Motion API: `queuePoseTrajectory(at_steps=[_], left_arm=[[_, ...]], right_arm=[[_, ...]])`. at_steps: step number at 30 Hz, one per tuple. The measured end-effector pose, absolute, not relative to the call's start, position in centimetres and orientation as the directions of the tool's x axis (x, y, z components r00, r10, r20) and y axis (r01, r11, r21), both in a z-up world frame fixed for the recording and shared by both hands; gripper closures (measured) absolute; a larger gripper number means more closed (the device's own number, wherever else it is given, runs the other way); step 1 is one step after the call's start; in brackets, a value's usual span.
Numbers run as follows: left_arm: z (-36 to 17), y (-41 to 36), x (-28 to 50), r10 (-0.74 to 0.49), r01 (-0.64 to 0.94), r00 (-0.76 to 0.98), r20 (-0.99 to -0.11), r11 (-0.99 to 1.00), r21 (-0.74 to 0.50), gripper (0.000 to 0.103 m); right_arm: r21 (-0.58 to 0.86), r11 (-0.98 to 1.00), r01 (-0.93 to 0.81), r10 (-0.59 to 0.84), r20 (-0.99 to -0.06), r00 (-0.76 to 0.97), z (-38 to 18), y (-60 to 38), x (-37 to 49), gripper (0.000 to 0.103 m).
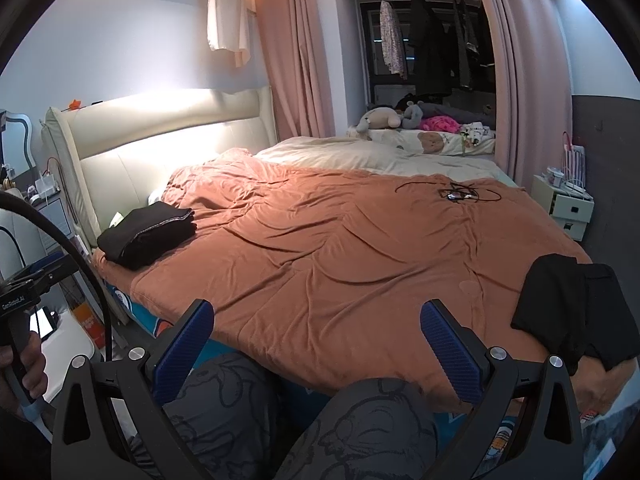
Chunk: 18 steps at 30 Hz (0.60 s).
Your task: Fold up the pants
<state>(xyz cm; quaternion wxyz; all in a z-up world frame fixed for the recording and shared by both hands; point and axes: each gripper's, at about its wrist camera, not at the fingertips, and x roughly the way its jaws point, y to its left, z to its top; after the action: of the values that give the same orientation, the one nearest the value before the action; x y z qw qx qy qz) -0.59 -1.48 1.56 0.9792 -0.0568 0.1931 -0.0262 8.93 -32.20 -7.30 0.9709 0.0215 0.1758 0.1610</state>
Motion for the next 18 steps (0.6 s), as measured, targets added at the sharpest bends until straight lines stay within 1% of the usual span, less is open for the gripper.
queuePoseTrajectory(at_steps=[18], left_arm=[[1.38,-1.52,-1.3,-0.07,0.02,0.927,-0.369,0.99,-0.137,0.0]], right_arm=[[0.093,0.948,-0.304,0.318,-0.332,0.888,-7.27,-32.6,8.7,0.0]])
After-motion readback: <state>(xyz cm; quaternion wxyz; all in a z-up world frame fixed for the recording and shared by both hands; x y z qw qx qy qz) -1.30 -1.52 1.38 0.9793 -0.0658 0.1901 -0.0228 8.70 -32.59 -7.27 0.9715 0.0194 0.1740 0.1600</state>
